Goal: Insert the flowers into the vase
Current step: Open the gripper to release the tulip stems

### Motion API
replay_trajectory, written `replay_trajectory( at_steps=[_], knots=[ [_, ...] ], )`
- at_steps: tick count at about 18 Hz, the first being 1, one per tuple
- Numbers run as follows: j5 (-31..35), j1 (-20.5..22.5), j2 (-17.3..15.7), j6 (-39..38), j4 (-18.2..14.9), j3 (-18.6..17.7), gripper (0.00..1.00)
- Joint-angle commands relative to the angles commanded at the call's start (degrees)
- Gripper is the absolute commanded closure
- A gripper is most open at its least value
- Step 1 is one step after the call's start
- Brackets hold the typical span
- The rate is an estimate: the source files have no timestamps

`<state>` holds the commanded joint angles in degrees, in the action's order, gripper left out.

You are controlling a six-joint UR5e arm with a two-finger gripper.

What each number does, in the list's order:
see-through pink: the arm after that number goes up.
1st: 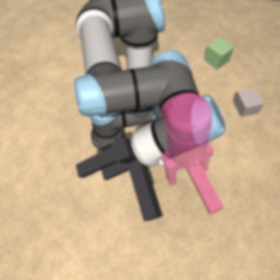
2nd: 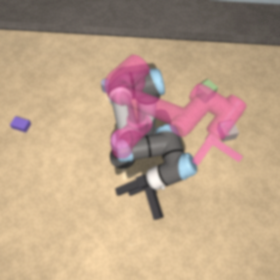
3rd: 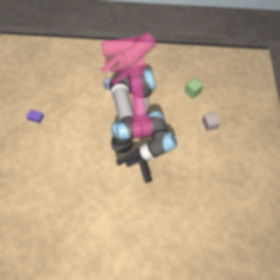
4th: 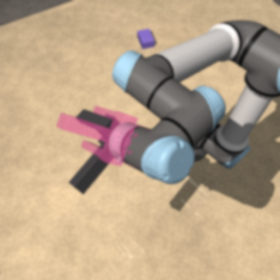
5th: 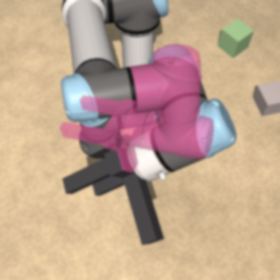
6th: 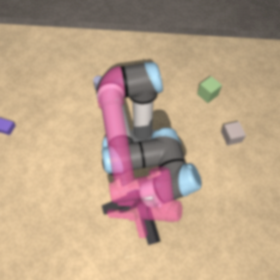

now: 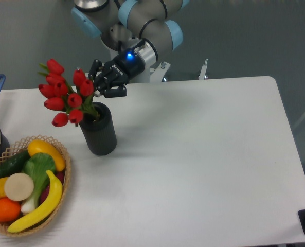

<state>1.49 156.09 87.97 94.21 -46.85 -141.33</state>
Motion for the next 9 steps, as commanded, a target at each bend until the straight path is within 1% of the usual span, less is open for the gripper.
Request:
replay_trajectory(
  at_steps=[2, 3, 4, 5, 6, 9],
  knots=[
    [0.6, 0.0, 0.6, 1.6, 0.0, -0.9, 0.44],
    [1.2, 0.0, 0.5, 1.9, -0.1, -1.1, 0.31],
    [1.6, 0.0, 0.5, 1.8, 0.0, -1.0, 0.22],
    [1.7, 0.0, 0.5, 1.8, -0.1, -1.1, 0.06],
    [1.7, 0.0, 0.4, 1.7, -0.1, -1.1, 0.00],
    [1.6, 0.4, 0.4, 1.2, -0.1, -0.8, 0.00]
  ],
)
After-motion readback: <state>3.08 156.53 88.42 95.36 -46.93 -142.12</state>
